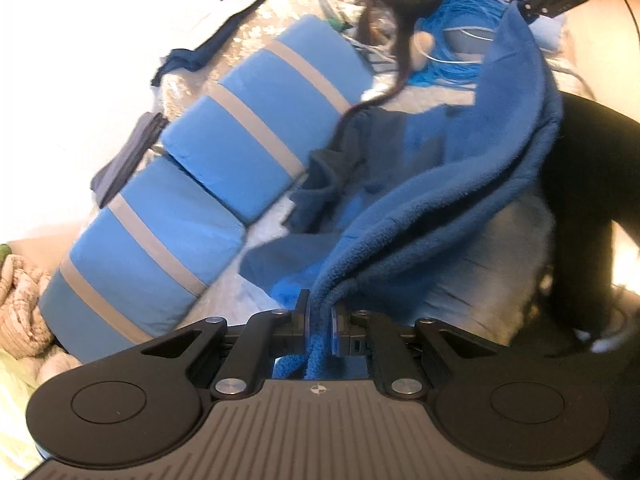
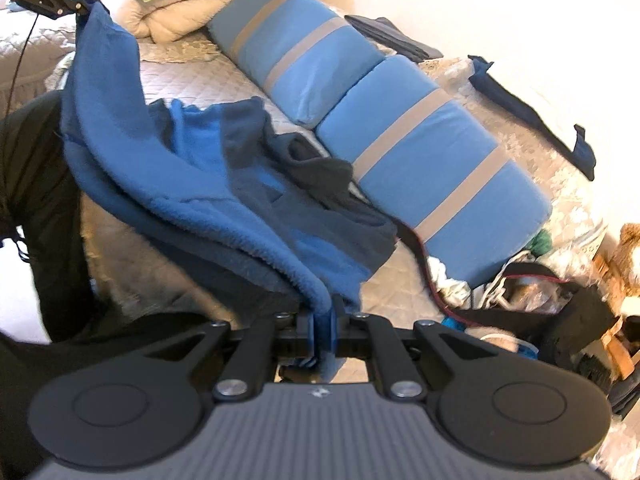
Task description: Fold clothes
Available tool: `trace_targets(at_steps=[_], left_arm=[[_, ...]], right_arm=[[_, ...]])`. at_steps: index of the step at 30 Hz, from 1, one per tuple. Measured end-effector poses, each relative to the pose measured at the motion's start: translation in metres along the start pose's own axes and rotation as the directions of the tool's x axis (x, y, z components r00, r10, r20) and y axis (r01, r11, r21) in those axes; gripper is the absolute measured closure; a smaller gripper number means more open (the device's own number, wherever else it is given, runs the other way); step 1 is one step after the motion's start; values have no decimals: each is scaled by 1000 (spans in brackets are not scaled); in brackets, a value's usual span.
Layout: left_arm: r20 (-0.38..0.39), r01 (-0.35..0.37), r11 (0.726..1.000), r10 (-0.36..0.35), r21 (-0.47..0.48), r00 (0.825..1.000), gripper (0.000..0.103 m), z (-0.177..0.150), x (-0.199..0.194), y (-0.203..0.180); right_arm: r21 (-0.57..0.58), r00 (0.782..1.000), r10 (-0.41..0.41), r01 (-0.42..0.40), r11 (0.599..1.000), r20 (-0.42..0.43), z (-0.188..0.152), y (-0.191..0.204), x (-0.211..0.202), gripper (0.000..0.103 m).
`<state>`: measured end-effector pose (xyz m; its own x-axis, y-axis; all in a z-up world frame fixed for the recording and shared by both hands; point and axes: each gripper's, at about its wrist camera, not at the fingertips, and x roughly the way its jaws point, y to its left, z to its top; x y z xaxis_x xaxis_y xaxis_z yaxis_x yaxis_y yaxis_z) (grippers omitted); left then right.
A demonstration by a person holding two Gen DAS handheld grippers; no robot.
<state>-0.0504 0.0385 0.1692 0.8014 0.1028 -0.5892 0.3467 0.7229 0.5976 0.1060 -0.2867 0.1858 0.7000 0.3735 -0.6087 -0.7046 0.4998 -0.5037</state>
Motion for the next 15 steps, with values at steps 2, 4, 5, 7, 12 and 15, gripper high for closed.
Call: trace_targets(at_steps=[2,4,5,7,12,15], left_arm=[[1,-28,1000,28,-5,1000,94,9,18,13],[-4,-64,998,64,-2,998,94,20,42,27],[-9,-82,997,82,4,997,94,25,55,35],[-30,-105,994,106,15,994,94,35,87,48],[-106,-97,995,97,2,990,94,46,184,74],[-159,-72,997,75,22,985,94,42,240,73]], right_arm=[[-12,1000,-21,21,1000,7,10,-9,14,95],[-18,999,-49,49,999,13,23,-23,33,95],[-16,998,-57,57,998,15,29,-32,43,95],[-12,997,-71,71,997,13,41,-49,69,95],[15,997,-73,74,997,-32,61,-87,150,95],[40,994,-48,52,998,-94,61,-101,209,95]])
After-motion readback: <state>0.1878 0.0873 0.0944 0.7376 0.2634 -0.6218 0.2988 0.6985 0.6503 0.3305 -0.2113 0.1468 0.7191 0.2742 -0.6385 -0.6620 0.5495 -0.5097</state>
